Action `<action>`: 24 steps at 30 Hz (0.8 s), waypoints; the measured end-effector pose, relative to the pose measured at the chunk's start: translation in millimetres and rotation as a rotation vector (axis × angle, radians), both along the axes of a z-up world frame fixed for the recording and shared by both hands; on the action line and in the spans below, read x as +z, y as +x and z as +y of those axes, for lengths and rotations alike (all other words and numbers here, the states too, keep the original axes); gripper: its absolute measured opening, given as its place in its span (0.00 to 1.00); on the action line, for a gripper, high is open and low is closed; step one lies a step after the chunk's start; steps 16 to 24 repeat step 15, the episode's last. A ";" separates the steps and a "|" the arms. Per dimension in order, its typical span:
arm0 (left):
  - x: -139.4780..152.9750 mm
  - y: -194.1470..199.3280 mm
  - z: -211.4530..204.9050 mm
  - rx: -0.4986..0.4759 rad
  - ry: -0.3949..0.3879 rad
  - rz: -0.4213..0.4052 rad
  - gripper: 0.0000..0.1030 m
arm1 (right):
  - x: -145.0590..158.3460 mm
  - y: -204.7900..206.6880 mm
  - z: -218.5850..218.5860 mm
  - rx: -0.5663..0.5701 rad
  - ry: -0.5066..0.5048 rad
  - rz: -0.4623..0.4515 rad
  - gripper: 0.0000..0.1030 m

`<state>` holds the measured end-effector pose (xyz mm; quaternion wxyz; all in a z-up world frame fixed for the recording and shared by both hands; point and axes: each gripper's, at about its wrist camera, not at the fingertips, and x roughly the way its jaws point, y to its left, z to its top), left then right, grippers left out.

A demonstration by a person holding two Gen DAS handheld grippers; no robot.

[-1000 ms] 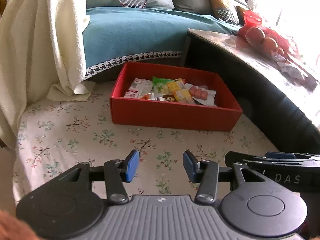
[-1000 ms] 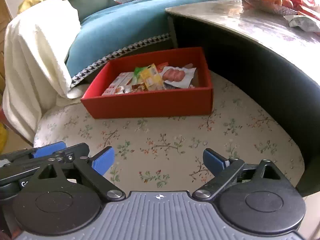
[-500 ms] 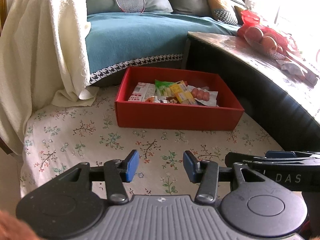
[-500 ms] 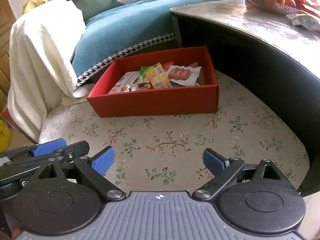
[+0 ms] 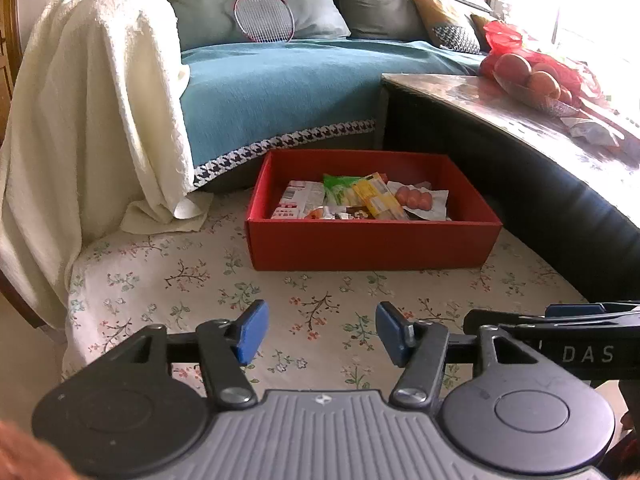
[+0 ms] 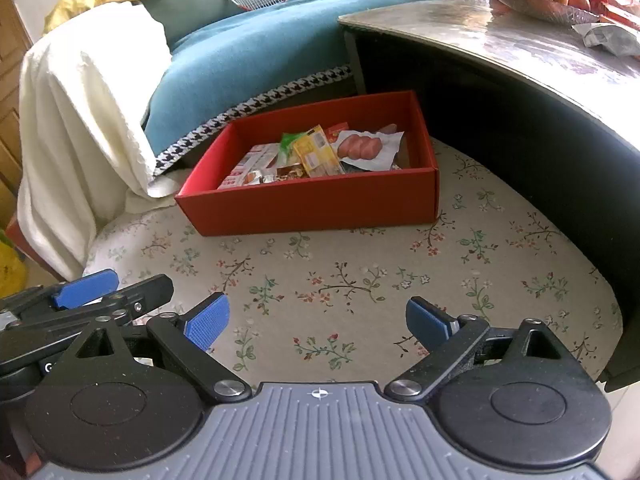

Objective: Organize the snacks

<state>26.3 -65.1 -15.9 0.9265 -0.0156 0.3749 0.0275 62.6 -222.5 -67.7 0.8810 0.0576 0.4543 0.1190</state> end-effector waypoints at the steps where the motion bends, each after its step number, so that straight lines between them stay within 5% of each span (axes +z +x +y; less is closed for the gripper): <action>1: 0.3 -0.5 -0.3 -0.002 0.006 -0.006 0.51 | 0.0 -0.2 0.0 0.001 0.001 0.000 0.95; 24: 3.2 -3.2 0.0 0.002 0.034 -0.043 0.52 | 1.7 -1.7 1.0 0.011 0.010 -0.002 0.95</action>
